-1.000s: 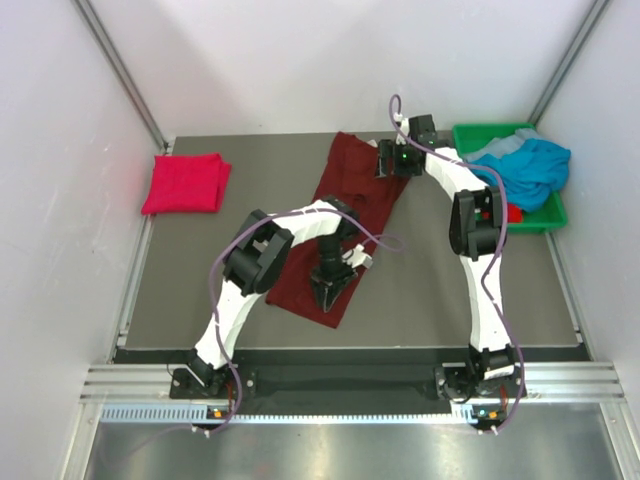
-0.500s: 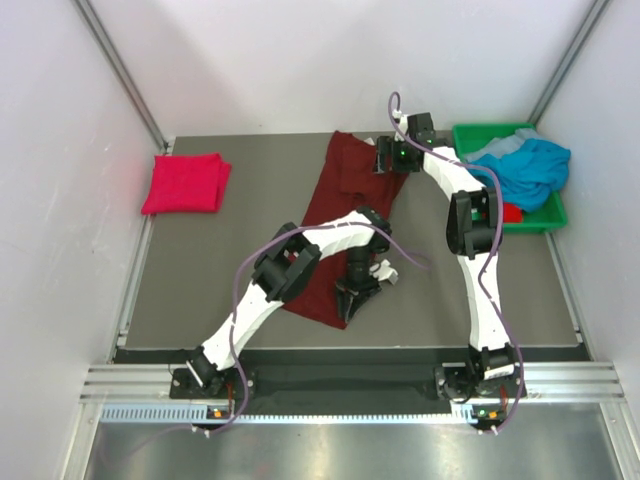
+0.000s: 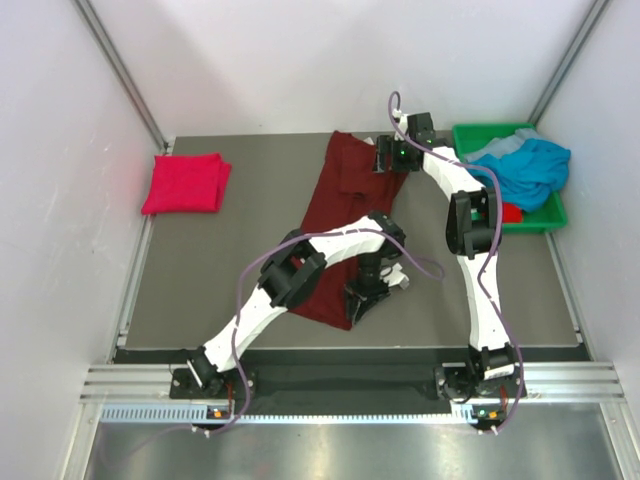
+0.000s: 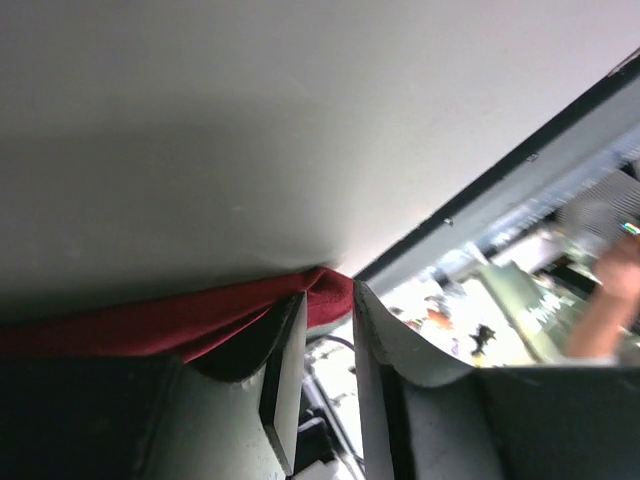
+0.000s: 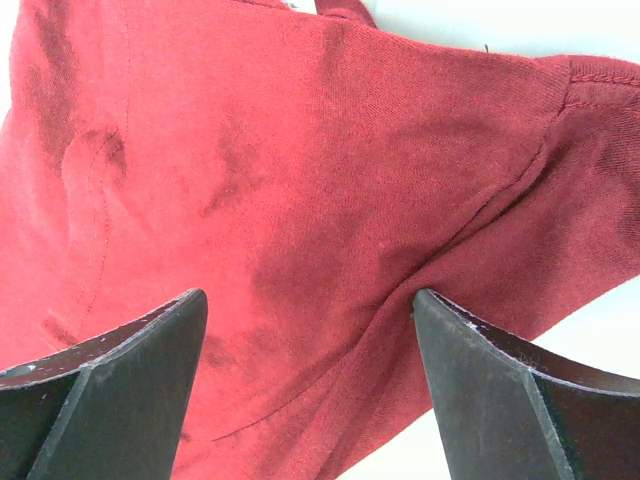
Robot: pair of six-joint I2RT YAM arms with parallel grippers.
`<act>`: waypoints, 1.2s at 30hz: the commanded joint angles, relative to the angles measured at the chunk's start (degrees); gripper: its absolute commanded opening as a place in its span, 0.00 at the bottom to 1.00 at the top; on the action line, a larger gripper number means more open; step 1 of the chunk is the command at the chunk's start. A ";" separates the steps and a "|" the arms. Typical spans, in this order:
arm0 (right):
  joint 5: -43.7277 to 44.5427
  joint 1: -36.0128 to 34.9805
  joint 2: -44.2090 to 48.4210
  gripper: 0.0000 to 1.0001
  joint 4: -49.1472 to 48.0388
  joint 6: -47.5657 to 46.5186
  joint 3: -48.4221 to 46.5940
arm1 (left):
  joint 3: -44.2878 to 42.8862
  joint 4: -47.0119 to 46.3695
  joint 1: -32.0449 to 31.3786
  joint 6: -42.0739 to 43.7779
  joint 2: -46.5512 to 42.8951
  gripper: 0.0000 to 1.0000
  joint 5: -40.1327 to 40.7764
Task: Fold and stack the t-shirts
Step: Fold the tshirt
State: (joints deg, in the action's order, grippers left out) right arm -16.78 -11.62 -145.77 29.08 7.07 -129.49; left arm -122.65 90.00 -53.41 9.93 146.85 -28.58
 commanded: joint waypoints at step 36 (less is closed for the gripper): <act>1.83 0.89 0.14 0.85 -1.22 -1.09 -2.08 | 8.23 -20.83 2.61 0.27 -0.25 0.38 5.99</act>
State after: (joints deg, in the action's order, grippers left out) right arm -16.40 -11.27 -145.77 29.06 6.20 -129.47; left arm -112.71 82.76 -46.87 9.80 139.26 -19.42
